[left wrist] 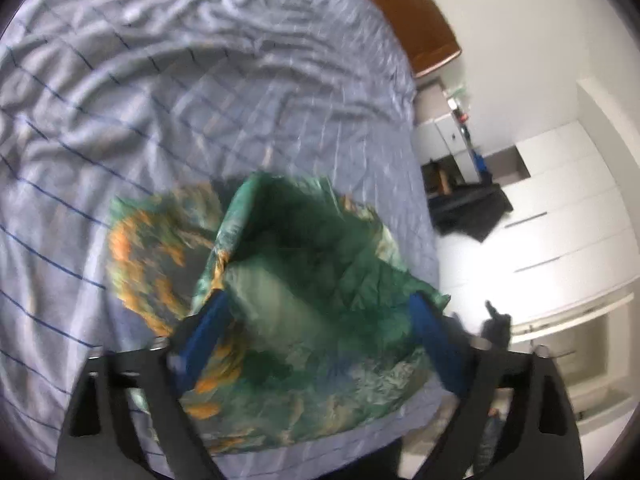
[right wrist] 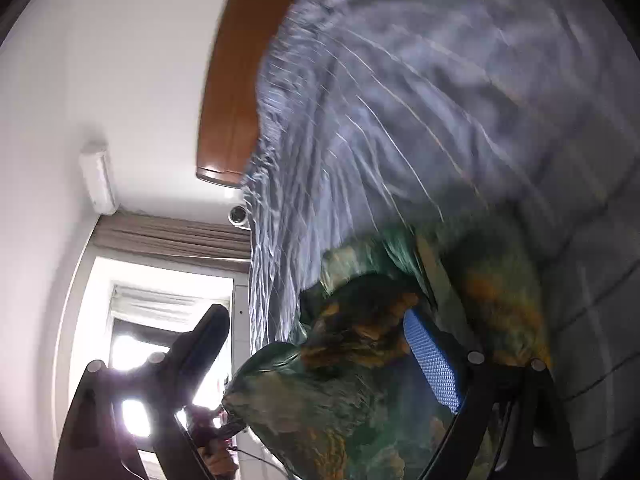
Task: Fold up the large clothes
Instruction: 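Lift the hem with both tools and fold it toward the collar, then lower the folded hem onto the jacket with both tools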
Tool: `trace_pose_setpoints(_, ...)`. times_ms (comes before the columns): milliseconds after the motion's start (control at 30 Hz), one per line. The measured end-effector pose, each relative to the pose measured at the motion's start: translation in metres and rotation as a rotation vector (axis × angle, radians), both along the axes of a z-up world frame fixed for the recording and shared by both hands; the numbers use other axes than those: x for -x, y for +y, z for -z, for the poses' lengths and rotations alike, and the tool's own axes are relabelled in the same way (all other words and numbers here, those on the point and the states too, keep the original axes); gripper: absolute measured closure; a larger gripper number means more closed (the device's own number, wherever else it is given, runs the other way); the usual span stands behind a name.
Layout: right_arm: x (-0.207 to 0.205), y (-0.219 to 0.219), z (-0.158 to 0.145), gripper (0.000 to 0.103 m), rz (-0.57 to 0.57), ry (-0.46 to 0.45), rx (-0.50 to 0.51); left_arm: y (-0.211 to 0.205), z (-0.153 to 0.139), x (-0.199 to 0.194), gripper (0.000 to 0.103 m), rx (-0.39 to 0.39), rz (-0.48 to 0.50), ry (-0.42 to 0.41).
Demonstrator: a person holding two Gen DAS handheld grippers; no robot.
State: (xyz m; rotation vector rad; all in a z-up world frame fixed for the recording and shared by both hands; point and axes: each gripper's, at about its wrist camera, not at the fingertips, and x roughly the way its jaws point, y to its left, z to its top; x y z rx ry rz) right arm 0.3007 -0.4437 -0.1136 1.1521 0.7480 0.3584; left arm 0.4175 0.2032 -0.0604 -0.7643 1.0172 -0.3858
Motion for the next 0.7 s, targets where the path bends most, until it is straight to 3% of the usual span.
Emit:
trace_pose_setpoints(67, 0.001, -0.001, -0.02, 0.012, -0.024, -0.032, 0.119, 0.012, 0.0, 0.013, 0.008, -0.039, 0.015, -0.036)
trace_pose_setpoints(200, 0.002, 0.033, -0.04, 0.012, -0.213, -0.028, 0.523, 0.02, 0.013, 0.038, 0.004, -0.072, 0.124, -0.082)
trace_pose_setpoints(333, 0.004, 0.07, -0.025, 0.012, -0.386, 0.024, 0.807, -0.011, 0.039, 0.037, 0.005, -0.269, 0.207, -0.029)
trace_pose_setpoints(400, 0.0, 0.074, -0.012, 0.012, -0.383, 0.066, 0.869, -0.027, 0.049, 0.025, 0.005, -0.314, 0.208, -0.008)
trace_pose_setpoints(500, -0.019, 0.073, 0.003, 0.012, -0.287, 0.147, 0.89, -0.053, 0.061, 0.003, 0.006, -0.383, 0.195, 0.012)
trace_pose_setpoints(533, -0.026, 0.071, 0.009, 0.013, -0.265, 0.164, 0.852, -0.064, 0.066, -0.002, 0.015, -0.429, 0.193, 0.024)
trace_pose_setpoints(567, -0.03, 0.073, 0.014, 0.015, -0.259, 0.169, 0.82, -0.07, 0.068, -0.003, 0.044, -0.472, 0.195, 0.029)
trace_pose_setpoints(633, -0.031, 0.078, 0.015, 0.077, -0.244, 0.164, 0.825, -0.08, 0.072, -0.004, 0.092, -0.605, 0.197, 0.036)
trace_pose_setpoints(700, -0.025, 0.088, 0.005, 0.084, -0.219, 0.15, 0.914, -0.082, 0.066, 0.003, 0.094, -0.654, 0.182, 0.01)
